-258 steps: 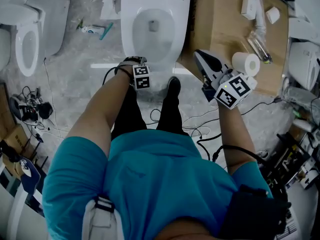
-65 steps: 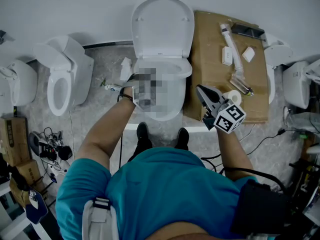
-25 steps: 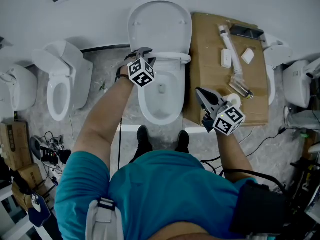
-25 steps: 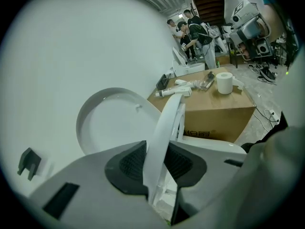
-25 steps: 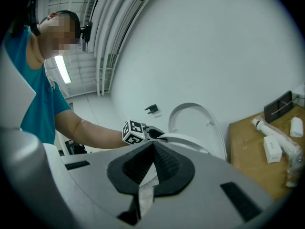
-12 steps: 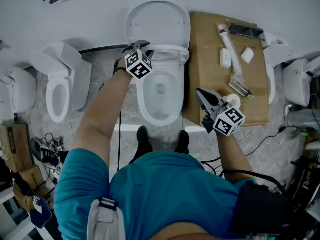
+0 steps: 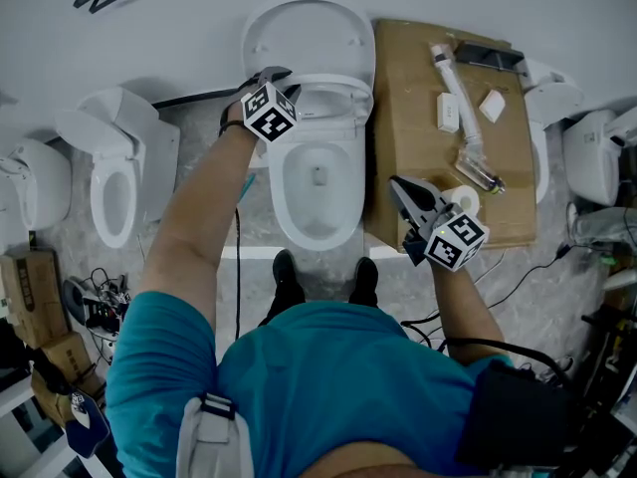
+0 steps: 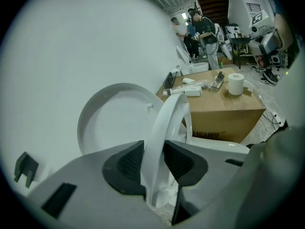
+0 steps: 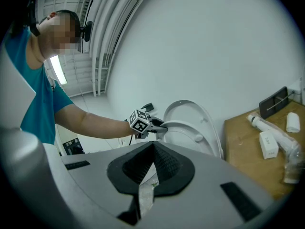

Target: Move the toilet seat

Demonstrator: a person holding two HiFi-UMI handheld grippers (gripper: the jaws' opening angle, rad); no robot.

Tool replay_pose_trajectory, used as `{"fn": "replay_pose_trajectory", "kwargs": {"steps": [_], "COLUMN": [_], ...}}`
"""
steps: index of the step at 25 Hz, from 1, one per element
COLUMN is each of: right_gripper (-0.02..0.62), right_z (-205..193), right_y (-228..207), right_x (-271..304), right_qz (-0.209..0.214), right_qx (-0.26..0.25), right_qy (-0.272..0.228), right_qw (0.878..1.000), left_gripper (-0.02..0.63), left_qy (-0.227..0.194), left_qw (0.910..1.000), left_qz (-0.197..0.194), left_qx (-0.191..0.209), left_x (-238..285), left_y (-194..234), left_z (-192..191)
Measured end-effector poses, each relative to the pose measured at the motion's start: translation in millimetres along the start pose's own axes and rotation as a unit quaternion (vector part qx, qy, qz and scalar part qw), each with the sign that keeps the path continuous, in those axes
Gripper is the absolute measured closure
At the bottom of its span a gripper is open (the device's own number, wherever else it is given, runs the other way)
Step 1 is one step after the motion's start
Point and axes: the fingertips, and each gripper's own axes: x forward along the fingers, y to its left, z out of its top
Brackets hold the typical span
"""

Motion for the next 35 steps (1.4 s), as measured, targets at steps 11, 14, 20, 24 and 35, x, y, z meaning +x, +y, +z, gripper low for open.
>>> {"fn": "replay_pose_trajectory", "kwargs": {"steps": [11,14,20,24,35], "right_gripper": [0.603,0.603,0.603,0.603,0.603], "right_z": [-0.4,0.0,-0.6,-1.1,-5.3], "right_y": [-9.3,-12.0,-13.6,-16.7,-27.9], "right_x": [2.7,3.9,3.6,5.6,4.8], "right_qz": [-0.002,-0.004,-0.007,-0.01,-0.017], "right_qx": [0.001,0.005,0.008,0.011,0.019], "right_qy": [0.002,0.001,0.001,0.001,0.001], "right_qw": [1.0,1.0,1.0,1.0,1.0], "left_gripper": [0.472,0.472,0.471,0.471,0.465], "left_qy": [0.0,-0.001,-0.004,-0.002,0.008], "left_qw": [1.0,1.0,0.9999,0.9999,0.9998], "left_qz": [-0.003,-0.004,-0.009,-0.012,-0.011], "left_qx": [-0.003,-0.004,-0.003,-0.004,-0.015], "left_x": [12.6,16.6,20.0,26.7,45.5], "left_y": [17.6,23.1,31.9,38.5,58.9], "left_z": [2.7,3.2,5.0,5.4,6.7]}}
